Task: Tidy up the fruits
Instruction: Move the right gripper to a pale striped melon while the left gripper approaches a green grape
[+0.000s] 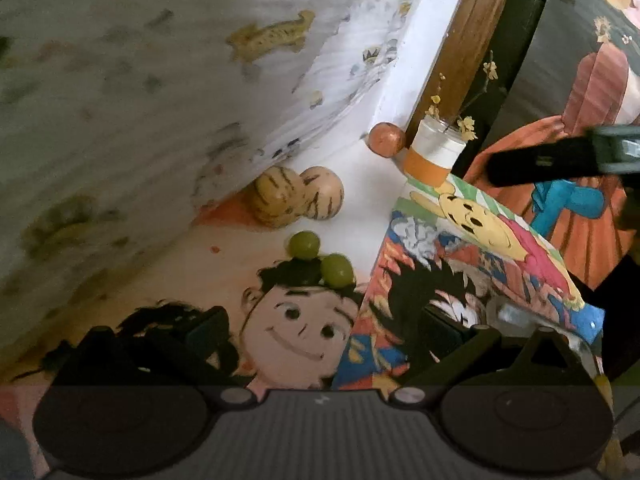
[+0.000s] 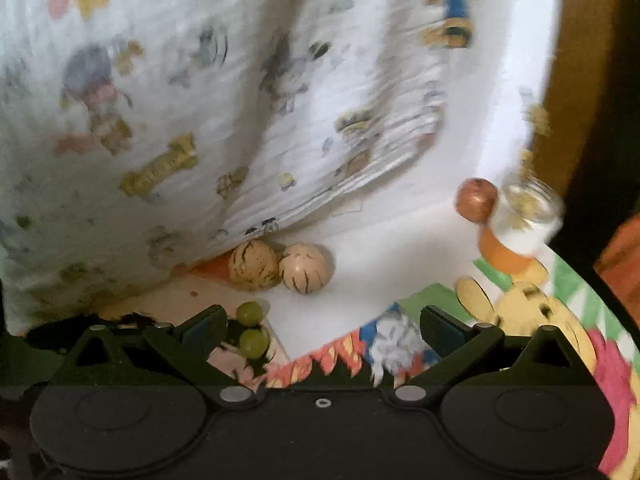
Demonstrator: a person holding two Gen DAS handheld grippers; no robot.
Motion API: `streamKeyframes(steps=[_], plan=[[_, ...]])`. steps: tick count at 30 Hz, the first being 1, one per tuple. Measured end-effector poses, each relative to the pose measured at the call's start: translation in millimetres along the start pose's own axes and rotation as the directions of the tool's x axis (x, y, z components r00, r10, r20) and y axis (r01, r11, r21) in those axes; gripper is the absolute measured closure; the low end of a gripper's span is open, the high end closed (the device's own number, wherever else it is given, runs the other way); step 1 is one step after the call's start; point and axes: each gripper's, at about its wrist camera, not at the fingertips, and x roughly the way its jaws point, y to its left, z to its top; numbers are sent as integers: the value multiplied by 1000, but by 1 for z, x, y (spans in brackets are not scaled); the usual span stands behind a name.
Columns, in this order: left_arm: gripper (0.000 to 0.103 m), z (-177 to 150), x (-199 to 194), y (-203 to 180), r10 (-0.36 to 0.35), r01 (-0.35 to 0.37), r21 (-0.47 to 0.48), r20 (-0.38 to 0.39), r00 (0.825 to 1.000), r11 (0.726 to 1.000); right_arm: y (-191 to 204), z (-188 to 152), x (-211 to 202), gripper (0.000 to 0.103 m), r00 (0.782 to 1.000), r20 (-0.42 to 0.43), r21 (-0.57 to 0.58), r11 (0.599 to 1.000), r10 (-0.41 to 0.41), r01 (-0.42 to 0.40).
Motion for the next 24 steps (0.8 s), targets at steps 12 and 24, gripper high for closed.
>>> streamKeyframes(steps=[12, 24], plan=[[23, 4, 40, -3, 10, -9, -40, 16, 1000, 999, 2, 19, 94, 15, 995, -28, -207, 973, 100, -104], [47, 7, 50, -3, -34, 35, -30, 38, 999, 999, 5, 16, 135, 28, 990, -77, -246, 960, 122, -137]])
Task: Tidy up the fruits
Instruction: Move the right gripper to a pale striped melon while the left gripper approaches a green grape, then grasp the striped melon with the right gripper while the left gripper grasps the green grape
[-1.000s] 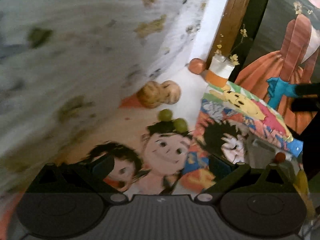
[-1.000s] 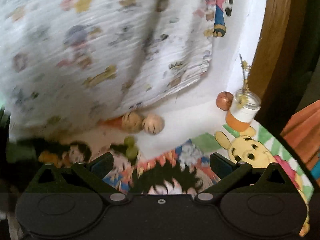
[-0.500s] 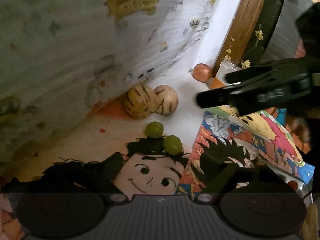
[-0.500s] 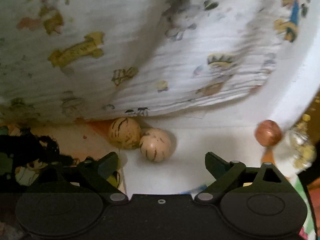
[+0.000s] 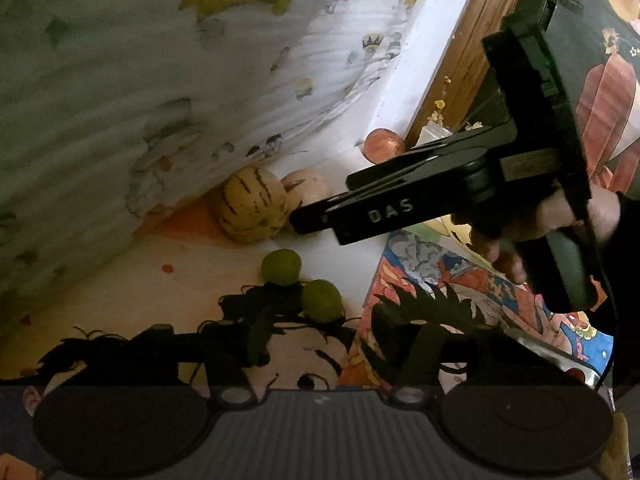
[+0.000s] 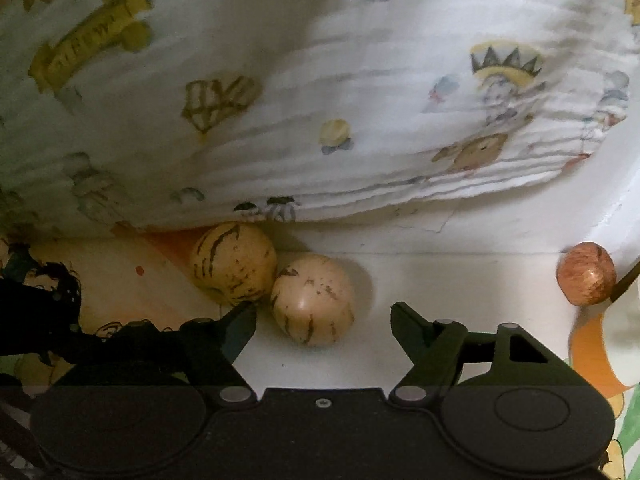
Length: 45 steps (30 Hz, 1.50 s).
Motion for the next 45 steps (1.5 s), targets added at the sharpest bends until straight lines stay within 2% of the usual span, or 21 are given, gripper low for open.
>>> streamKeyframes(steps=[4, 9, 17, 19, 25, 31, 38, 45], plan=[[53, 1, 4, -2, 10, -10, -1, 4, 1000, 1000, -2, -3, 5, 30, 1000, -1, 3, 1000, 3, -3], [62, 2, 7, -2, 22, -22, -13, 8, 1000, 1000, -5, -9, 5, 38, 1000, 14, 16, 1000, 17, -17], [75, 2, 7, -3, 21, -21, -13, 12, 1000, 1000, -9, -13, 12, 40, 999, 32, 32, 999, 27, -28], [78, 1, 7, -3, 16, -16, -11, 10, 1000, 1000, -11, -14, 12, 43, 999, 37, 36, 999, 36, -37], [78, 4, 8, 0, -9, 10, -34, 14, 1000, 999, -13, -18, 12, 50, 998, 54, 52, 998, 38, -41], [80, 4, 9, 4, -22, 22, -40, 10, 1000, 999, -11, -27, 13, 50, 997, 76, 88, 996, 25, -32], [81, 5, 0, 5, -35, 36, -36, 27, 999, 999, -10, -49, -11, 51, 994, 108, 184, 983, 7, -27], [81, 3, -17, 4, -37, 38, -35, 45, 998, 999, -4, -67, -52, 51, 989, 148, 240, 970, -5, -31]])
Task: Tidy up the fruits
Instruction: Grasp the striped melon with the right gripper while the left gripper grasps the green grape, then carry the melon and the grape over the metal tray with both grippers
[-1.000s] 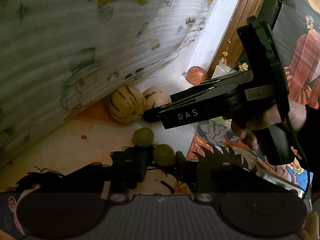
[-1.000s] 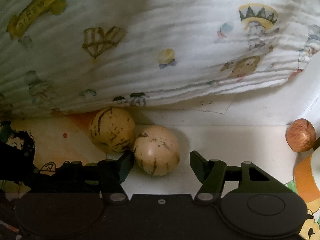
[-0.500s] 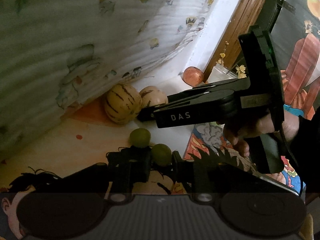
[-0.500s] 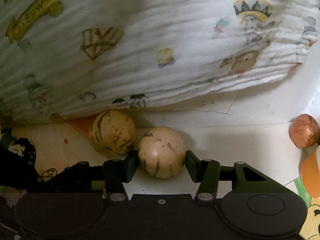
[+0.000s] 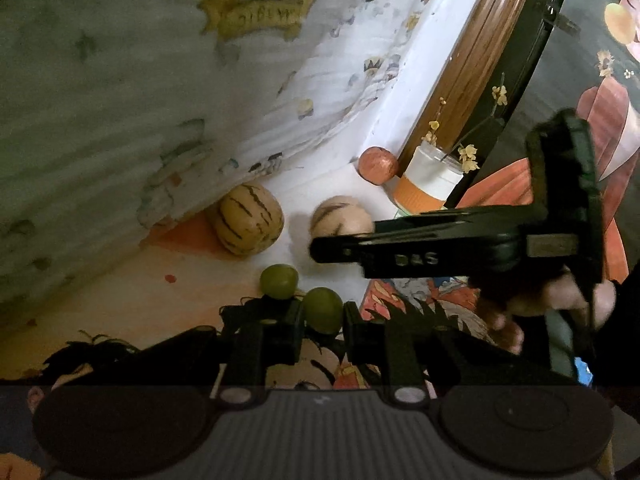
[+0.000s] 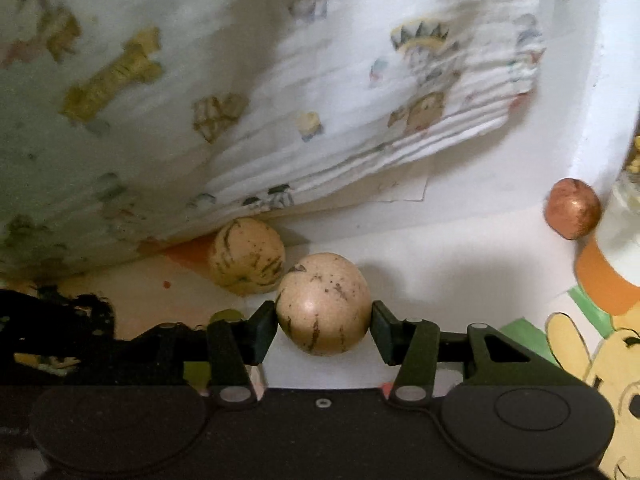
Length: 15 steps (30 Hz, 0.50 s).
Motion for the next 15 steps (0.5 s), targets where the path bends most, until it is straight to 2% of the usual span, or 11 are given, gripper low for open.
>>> streamKeyframes(steps=[8, 15], plan=[[81, 5, -32, -15, -4, 3, 17, 41, 999, 1000, 2, -5, -64, 51, 994, 111, 91, 996, 3, -13], [81, 7, -63, -39, -17, 14, 45, 79, 997, 999, 22, -10, -120, 51, 983, 183, 130, 992, -20, -4]])
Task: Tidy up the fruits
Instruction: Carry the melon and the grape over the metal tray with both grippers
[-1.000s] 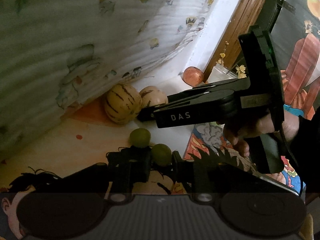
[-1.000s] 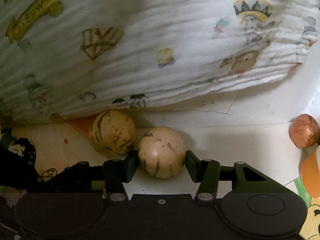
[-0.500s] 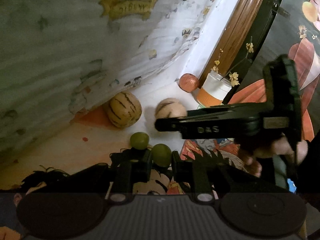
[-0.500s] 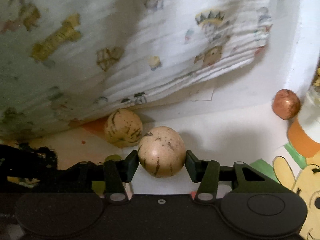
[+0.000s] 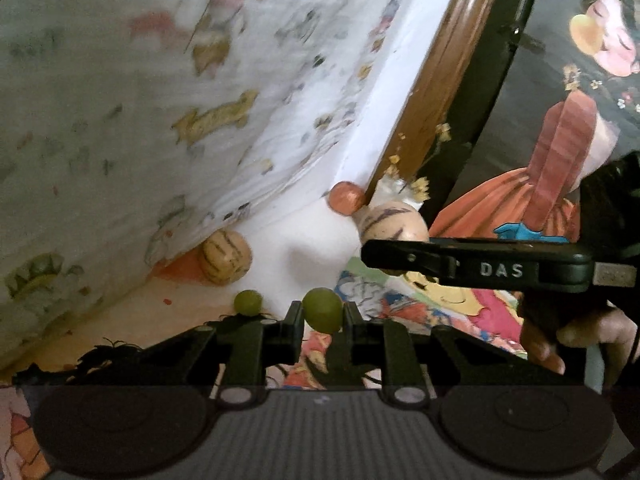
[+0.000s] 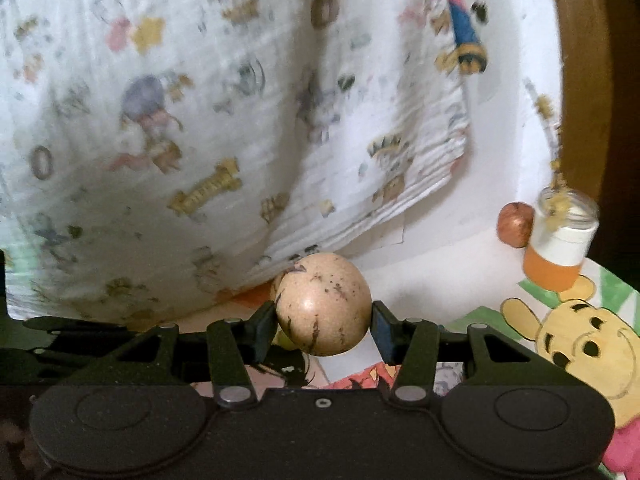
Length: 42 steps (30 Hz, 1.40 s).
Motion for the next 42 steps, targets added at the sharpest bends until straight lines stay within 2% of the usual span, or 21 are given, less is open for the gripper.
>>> streamKeyframes(steps=[10, 20, 31, 42], plan=[[81, -6, -46, -41, -25, 24, 23, 29, 999, 999, 11, -25, -90, 51, 997, 58, 34, 998, -47, 45], [81, -32, -79, -83, -65, 65, 30, 19, 998, 997, 16, -74, -167, 51, 990, 68, 60, 991, -126, 122], [81, -70, -80, -105, -79, 83, 55, -70, 994, 995, 25, -142, -206, 51, 982, 48, 109, 979, -180, 174], [81, -94, -63, -104, -69, 87, 91, -186, 980, 992, 56, -199, -229, 50, 975, 36, 160, 965, -218, 210]])
